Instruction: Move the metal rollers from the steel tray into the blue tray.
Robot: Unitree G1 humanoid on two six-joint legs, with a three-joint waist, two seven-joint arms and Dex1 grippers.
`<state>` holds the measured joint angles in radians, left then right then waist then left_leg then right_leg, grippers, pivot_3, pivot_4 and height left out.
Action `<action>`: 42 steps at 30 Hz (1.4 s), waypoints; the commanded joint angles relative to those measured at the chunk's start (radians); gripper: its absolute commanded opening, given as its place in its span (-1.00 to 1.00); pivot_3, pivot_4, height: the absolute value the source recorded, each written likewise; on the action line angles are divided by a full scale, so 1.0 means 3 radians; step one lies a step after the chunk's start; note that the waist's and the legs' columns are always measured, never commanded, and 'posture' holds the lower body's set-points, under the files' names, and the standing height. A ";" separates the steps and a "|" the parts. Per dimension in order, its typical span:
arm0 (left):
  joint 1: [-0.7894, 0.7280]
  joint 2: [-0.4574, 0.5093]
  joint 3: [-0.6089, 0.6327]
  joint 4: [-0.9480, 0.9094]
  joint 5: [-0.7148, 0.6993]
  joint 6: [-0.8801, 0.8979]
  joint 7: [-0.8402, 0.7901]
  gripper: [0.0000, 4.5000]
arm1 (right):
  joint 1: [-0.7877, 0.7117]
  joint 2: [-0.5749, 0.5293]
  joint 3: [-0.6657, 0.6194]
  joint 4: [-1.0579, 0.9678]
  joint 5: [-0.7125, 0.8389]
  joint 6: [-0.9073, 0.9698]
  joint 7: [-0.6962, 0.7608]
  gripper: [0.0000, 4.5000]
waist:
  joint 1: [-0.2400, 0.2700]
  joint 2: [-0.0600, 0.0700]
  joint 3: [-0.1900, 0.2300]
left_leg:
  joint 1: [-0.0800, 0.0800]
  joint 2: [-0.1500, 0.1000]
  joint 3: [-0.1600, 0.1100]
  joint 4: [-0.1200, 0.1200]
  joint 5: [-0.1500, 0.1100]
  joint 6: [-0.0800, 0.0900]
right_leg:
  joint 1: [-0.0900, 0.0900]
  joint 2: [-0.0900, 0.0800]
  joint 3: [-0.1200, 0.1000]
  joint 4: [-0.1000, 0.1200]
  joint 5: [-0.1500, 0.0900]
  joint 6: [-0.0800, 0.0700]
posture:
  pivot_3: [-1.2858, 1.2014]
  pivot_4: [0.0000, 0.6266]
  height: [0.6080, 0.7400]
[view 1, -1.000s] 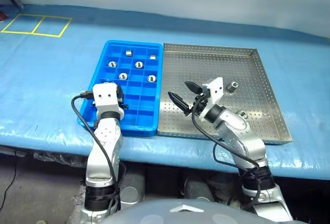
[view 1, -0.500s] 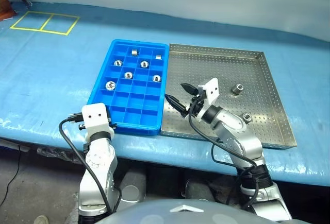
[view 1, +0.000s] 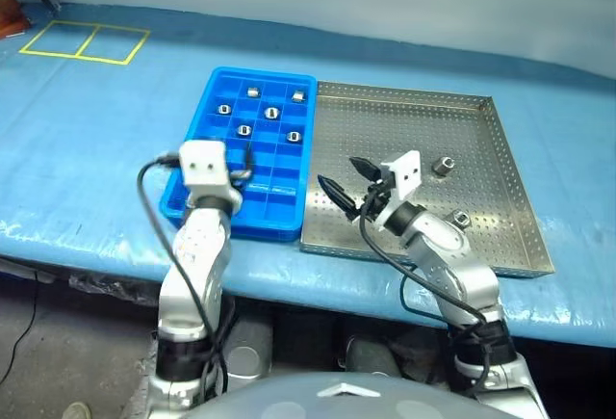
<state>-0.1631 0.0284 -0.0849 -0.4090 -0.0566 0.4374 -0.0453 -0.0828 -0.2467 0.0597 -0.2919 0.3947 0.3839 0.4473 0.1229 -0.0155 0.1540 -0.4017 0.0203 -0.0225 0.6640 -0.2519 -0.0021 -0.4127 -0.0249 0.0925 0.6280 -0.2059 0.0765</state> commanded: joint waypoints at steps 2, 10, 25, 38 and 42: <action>-0.0348 0.0125 -0.0080 0.0419 -0.0221 -0.0229 -0.0539 0.62 | 0.0226 -0.0022 -0.0241 -0.0378 0.0050 0.0018 -0.0175 1.00 | -0.0129 0.0001 -0.0001 | 0.0000 0.0000 0.0000 -0.0003 -0.0002 0.0002 | 0.0000 0.0000 0.0002 -0.0001 0.0002 -0.0003 | 0.08 -0.52 1.00; -0.1009 0.0159 -0.0378 0.1342 -0.0236 -0.0095 -0.1076 0.62 | 0.0560 0.0031 -0.0360 -0.0688 0.0022 -0.0005 -0.0402 1.00 | -0.0448 0.0001 -0.0001 | 0.0001 0.0000 -0.0001 -0.0005 -0.0002 0.0003 | 0.0001 0.0002 0.0002 -0.0001 0.0006 0.0011 | -0.02 -0.52 1.00; -0.1546 -0.0067 -0.0456 0.2512 -0.0133 -0.0134 -0.1243 0.62 | 0.1005 0.0132 -0.0449 -0.1001 -0.0050 -0.0139 -0.0683 1.00 | -0.0858 0.0003 -0.0002 | 0.0005 0.0000 0.0003 -0.0004 -0.0003 0.0004 | -0.0001 0.0003 0.0015 0.0003 -0.0001 0.0029 | -0.15 -0.52 1.00; -0.1819 -0.0235 -0.0339 0.3281 0.0011 -0.0553 -0.1023 0.62 | 0.1033 0.0155 -0.0429 -0.0982 -0.0091 -0.0194 -0.0665 1.00 | -0.0935 0.0003 -0.0002 | 0.0004 -0.0001 0.0005 -0.0005 -0.0003 0.0005 | -0.0002 0.0003 0.0019 0.0002 0.0002 0.0033 | -0.16 -0.52 1.00; -0.1851 -0.0265 -0.0348 0.3444 0.0101 -0.0565 -0.0935 0.45 | 0.1050 0.0161 -0.0435 -0.0978 -0.0087 -0.0209 -0.0659 1.00 | -0.0979 0.0003 -0.0002 | 0.0004 -0.0002 0.0005 -0.0005 -0.0003 0.0005 | -0.0002 0.0003 0.0019 0.0002 0.0002 0.0034 | -0.16 -0.52 1.00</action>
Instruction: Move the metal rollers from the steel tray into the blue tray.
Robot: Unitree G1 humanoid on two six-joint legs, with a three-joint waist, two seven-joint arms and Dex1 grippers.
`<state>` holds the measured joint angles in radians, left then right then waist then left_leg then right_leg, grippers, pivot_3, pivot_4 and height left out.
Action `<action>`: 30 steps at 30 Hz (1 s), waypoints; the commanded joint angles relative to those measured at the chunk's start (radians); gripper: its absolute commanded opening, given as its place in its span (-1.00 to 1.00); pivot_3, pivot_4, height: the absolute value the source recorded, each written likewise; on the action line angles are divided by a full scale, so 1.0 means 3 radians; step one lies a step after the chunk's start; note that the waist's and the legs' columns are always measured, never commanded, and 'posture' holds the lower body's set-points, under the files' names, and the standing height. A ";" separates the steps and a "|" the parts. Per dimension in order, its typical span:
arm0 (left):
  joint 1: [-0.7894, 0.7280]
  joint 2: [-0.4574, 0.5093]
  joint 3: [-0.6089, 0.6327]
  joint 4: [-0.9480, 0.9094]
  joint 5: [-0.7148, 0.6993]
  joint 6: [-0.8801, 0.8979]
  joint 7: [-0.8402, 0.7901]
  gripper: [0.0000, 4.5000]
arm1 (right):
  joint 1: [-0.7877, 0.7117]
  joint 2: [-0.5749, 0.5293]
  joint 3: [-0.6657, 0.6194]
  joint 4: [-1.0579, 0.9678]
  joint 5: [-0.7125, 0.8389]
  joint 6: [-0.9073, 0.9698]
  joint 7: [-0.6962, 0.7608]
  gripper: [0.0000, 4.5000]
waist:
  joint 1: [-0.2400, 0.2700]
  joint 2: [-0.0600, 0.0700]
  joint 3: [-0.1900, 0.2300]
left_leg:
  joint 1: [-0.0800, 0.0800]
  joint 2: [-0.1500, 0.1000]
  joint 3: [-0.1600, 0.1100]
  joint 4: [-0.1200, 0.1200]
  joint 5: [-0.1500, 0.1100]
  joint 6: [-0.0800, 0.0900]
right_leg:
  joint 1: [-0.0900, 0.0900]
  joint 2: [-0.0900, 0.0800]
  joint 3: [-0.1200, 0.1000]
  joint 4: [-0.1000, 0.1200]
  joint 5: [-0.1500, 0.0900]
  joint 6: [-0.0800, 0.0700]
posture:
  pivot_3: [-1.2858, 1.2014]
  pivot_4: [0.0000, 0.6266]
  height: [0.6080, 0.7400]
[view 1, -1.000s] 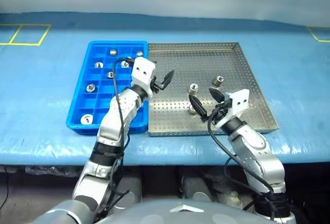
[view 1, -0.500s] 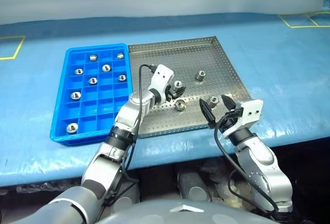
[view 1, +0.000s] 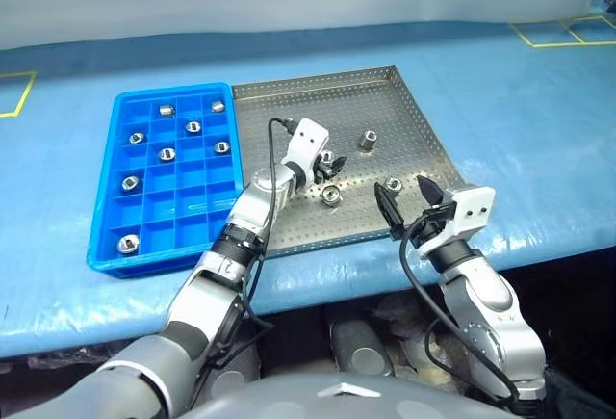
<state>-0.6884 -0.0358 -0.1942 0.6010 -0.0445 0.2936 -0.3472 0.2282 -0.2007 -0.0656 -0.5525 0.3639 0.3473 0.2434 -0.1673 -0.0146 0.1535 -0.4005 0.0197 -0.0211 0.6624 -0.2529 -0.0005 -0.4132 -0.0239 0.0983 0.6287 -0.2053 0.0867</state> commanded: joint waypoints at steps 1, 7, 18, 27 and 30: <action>-0.0104 -0.0066 0.0010 0.0114 0.0082 -0.0077 0.0094 0.34 | 0.0014 0.0013 -0.0014 -0.0107 0.0016 -0.0090 0.0020 1.00 | -0.0024 0.0000 0.0000 | 0.0000 0.0000 0.0000 0.0000 0.0000 0.0000 | 0.0000 0.0000 0.0000 0.0000 0.0000 0.0001 | -0.17 -0.52 1.00; -0.0095 -0.0129 0.0075 0.0134 0.0080 -0.0099 0.0160 -0.25 | 0.0023 0.0029 0.0012 -0.0093 0.0010 -0.0102 0.0022 1.00 | -0.0054 0.0000 0.0000 | 0.0000 0.0000 0.0000 0.0000 0.0000 0.0000 | 0.0000 0.0000 0.0000 0.0000 0.0002 0.0004 | -0.16 -0.52 1.00; 0.0568 -0.0254 0.0408 -0.1747 0.0136 -0.0063 0.0947 -0.25 | -0.0355 -0.0059 0.0137 0.0236 0.0047 -0.0012 0.0245 1.00 | 0.0036 0.0001 0.0001 | 0.0002 0.0001 -0.0001 -0.0003 0.0000 0.0000 | -0.0001 0.0000 0.0002 0.0002 0.0006 0.0004 | -0.02 -0.52 1.00; 0.1430 -0.0346 0.0541 -0.2863 0.0462 0.0233 0.1723 -0.25 | -0.0705 -0.0129 0.0281 0.0560 0.0034 0.0064 0.0476 1.00 | 0.0404 0.0000 0.0002 | 0.0003 0.0000 -0.0002 0.0001 0.0000 0.0000 | 0.0001 0.0000 0.0000 0.0004 0.0012 -0.0005 | 0.09 -0.52 1.00; 0.1596 -0.0312 0.0516 -0.3007 0.0434 0.0317 0.1786 -0.25 | -0.0747 -0.0131 0.0302 0.0601 0.0039 0.0079 0.0517 1.00 | 0.0513 -0.0001 0.0002 | 0.0002 -0.0002 -0.0002 0.0000 0.0000 0.0000 | 0.0002 -0.0003 -0.0002 0.0001 0.0013 -0.0008 | 0.11 -0.52 1.00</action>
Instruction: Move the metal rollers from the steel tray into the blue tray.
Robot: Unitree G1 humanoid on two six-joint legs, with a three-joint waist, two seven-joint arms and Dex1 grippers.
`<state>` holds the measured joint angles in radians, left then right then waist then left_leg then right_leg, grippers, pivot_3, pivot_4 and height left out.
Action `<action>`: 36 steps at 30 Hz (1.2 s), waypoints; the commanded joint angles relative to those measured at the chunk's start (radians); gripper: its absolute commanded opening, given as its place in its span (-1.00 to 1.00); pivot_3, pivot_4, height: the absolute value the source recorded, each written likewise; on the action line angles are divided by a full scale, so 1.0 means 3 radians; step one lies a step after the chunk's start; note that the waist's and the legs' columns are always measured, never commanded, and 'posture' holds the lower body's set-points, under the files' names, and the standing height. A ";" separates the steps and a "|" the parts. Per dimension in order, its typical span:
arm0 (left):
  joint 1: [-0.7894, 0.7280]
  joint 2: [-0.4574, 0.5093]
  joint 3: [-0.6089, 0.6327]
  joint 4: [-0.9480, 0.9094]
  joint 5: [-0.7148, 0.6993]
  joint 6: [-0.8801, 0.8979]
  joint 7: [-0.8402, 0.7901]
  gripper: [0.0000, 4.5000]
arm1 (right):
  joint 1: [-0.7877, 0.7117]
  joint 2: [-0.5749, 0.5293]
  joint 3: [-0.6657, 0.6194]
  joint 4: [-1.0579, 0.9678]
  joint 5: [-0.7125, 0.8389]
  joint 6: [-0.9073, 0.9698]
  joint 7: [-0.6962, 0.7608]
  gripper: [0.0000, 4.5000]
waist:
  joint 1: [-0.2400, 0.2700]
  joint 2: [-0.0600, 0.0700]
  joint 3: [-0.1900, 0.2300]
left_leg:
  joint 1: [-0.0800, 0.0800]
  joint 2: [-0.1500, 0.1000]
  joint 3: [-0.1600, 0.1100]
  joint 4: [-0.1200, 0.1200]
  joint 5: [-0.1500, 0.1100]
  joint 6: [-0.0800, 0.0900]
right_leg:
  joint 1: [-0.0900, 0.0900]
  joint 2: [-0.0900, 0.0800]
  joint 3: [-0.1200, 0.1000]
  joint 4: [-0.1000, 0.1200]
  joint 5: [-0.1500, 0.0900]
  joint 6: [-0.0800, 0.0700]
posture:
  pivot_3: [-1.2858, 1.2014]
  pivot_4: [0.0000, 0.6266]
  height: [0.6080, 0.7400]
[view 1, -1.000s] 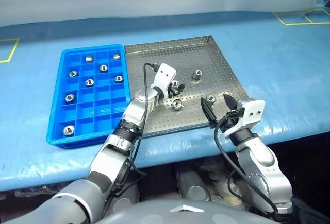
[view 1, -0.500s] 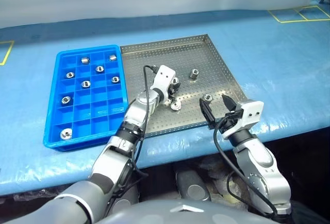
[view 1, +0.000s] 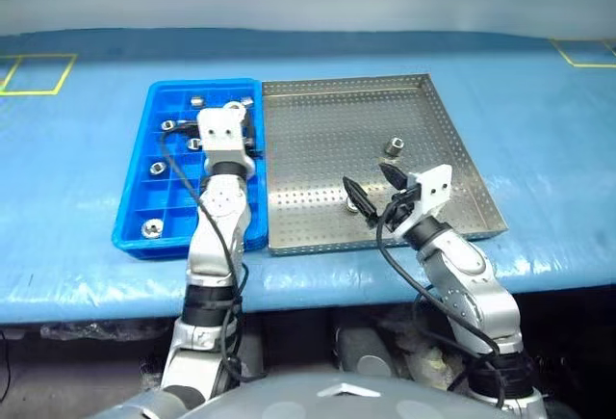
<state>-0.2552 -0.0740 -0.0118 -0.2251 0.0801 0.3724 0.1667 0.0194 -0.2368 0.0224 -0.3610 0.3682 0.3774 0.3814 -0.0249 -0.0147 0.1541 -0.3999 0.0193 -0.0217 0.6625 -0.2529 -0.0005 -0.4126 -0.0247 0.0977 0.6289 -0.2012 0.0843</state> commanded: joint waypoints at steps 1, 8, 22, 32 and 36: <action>0.0227 -0.0147 -0.0118 -0.0305 0.0043 0.0121 0.0090 -0.25 | -0.0071 -0.0015 0.0021 -0.0015 0.0024 -0.0013 0.0077 1.00 | 0.0064 0.0000 0.0000 | -0.0002 0.0000 0.0000 0.0000 0.0000 0.0000 | -0.0001 0.0000 -0.0001 -0.0001 0.0000 -0.0001 | 0.13 -0.52 1.00; 0.0572 -0.0015 -0.0110 -0.0614 0.0034 0.0468 0.0122 -0.25 | -0.0156 -0.0026 0.0063 0.0088 0.0026 0.0010 0.0167 1.00 | 0.0150 -0.0001 0.0000 | -0.0001 0.0002 -0.0002 0.0001 0.0001 -0.0001 | 0.0000 0.0001 -0.0007 0.0000 -0.0007 -0.0012 | 0.16 -0.52 1.00; 0.0858 -0.0020 -0.0089 -0.0810 0.0113 0.0825 0.0213 -0.09 | -0.0144 -0.0008 0.0057 0.0116 0.0024 0.0009 0.0183 1.00 | 0.0185 -0.0001 0.0000 | -0.0001 0.0002 -0.0001 0.0002 0.0001 -0.0002 | 0.0001 0.0000 -0.0007 0.0000 -0.0010 -0.0015 | 0.16 -0.52 1.00; 0.0439 0.0355 -0.0241 -0.0623 -0.0327 0.0415 -0.0726 0.94 | -0.0071 -0.0005 -0.0061 0.0028 0.0024 0.0061 0.0014 1.00 | 0.0175 -0.0001 0.0000 | -0.0001 0.0002 0.0002 0.0004 0.0002 -0.0003 | 0.0001 0.0000 -0.0005 -0.0001 -0.0010 -0.0017 | 0.11 -0.52 1.00; 0.0372 0.0500 -0.0378 -0.0607 -0.0484 0.0299 -0.1140 0.94 | -0.0004 -0.0145 -0.0074 -0.0018 -0.0100 0.0292 -0.0109 1.00 | 0.0151 0.0000 0.0000 | -0.0001 0.0002 0.0001 0.0000 0.0001 -0.0002 | -0.0001 0.0000 -0.0006 -0.0001 -0.0010 -0.0018 | 0.10 -0.52 1.00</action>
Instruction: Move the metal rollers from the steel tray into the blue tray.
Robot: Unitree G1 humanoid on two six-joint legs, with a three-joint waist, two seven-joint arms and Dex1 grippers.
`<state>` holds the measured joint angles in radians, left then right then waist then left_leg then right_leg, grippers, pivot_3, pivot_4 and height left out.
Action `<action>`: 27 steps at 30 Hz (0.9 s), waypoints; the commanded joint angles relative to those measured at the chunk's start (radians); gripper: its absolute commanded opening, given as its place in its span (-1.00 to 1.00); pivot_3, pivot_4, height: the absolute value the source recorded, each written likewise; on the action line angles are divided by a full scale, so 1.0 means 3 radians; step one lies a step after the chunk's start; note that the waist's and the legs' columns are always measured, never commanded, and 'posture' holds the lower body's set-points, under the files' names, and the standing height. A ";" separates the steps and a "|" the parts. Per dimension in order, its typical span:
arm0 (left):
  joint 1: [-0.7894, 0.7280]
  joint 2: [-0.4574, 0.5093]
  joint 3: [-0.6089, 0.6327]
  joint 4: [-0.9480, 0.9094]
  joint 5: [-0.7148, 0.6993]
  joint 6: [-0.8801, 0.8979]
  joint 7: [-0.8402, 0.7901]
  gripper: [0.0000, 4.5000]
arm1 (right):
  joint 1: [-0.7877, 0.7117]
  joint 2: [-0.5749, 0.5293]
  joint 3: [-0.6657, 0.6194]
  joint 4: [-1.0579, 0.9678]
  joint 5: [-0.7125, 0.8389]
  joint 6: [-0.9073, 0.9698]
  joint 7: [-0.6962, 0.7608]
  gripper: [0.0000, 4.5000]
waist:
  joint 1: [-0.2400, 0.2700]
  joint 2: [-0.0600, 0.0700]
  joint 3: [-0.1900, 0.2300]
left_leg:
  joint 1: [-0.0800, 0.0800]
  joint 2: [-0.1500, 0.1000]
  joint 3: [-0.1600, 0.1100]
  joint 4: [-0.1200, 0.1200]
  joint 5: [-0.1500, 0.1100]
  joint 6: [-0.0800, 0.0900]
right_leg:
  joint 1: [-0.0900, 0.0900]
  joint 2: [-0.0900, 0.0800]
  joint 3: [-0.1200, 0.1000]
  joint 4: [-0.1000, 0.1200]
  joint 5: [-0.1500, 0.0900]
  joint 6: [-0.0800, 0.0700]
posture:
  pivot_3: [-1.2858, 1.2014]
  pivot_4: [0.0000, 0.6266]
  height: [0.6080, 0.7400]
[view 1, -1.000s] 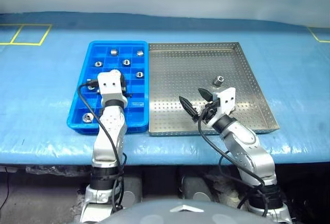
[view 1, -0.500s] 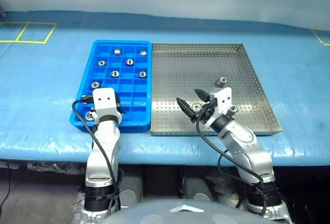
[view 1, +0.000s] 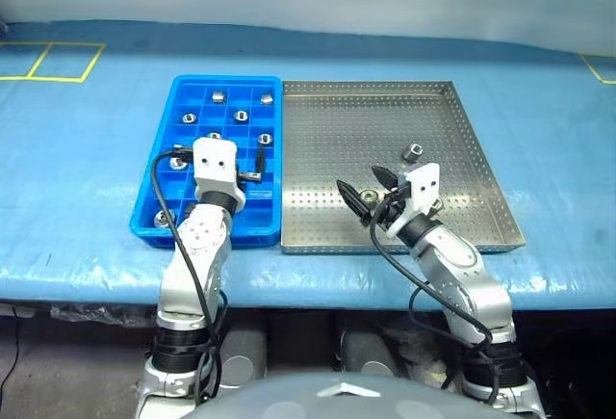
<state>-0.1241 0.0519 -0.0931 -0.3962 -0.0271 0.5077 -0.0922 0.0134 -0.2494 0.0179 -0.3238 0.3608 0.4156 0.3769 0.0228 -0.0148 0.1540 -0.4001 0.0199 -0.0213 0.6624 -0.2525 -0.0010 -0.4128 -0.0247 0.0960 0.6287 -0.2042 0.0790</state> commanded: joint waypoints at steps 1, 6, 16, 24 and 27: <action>-0.0073 0.0124 -0.0140 -0.0038 -0.0151 -0.0190 -0.0365 0.94 | 0.0022 -0.0155 -0.0044 -0.0140 -0.0116 0.0271 -0.0131 1.00 | -0.0013 0.0000 0.0000 | 0.0000 0.0000 0.0000 -0.0001 0.0000 0.0000 | -0.0001 0.0000 0.0000 0.0001 0.0000 0.0000 | 0.10 -0.52 1.00; -0.0021 0.0301 -0.0168 -0.0132 -0.0489 -0.0313 -0.0868 0.94 | -0.0030 -0.0268 0.0001 -0.0118 -0.0184 0.0683 -0.0241 1.00 | -0.0039 0.0001 0.0000 | 0.0001 0.0001 0.0001 0.0001 0.0000 0.0000 | 0.0000 0.0000 0.0001 0.0001 -0.0003 -0.0005 | 0.10 -0.52 1.00; 0.0293 0.0882 -0.0033 -0.0366 -0.0845 -0.0413 -0.1492 0.96 | -0.0302 -0.0203 0.0068 0.0048 -0.0148 0.1026 -0.0166 0.44 | -0.0055 0.0001 -0.0001 | 0.0002 0.0003 0.0001 0.0001 0.0000 0.0000 | 0.0001 0.0001 0.0000 0.0002 -0.0006 -0.0004 | 0.15 -0.52 1.00; 0.0588 0.1063 0.0081 -0.0639 -0.0791 -0.0505 -0.1363 0.96 | -0.0578 -0.0106 0.0121 0.0194 -0.0155 0.0776 0.0053 -0.24 | 0.0034 0.0001 0.0000 | 0.0003 0.0003 0.0000 -0.0001 0.0000 0.0001 | 0.0000 0.0001 -0.0001 0.0002 -0.0007 -0.0003 | 0.27 -0.52 1.00; 0.0788 0.1064 0.0127 -0.0834 -0.0780 -0.0508 -0.1299 0.96 | -0.0798 0.0006 0.0157 0.0332 -0.0220 0.0529 0.0074 -0.24 | 0.0074 0.0001 0.0002 | 0.0002 0.0004 0.0000 -0.0002 0.0000 0.0001 | -0.0002 0.0001 -0.0001 0.0002 -0.0006 -0.0005 | 0.32 -0.52 1.00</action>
<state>0.0971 0.3652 -0.0709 -0.5700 -0.2563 0.3788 -0.4956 -0.1787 -0.2595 0.0702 -0.2167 0.2977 0.6439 0.3895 0.0449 -0.0145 0.1546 -0.3995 0.0212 -0.0212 0.6616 -0.2525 -0.0009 -0.4134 -0.0244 0.0954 0.6291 -0.2061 0.0777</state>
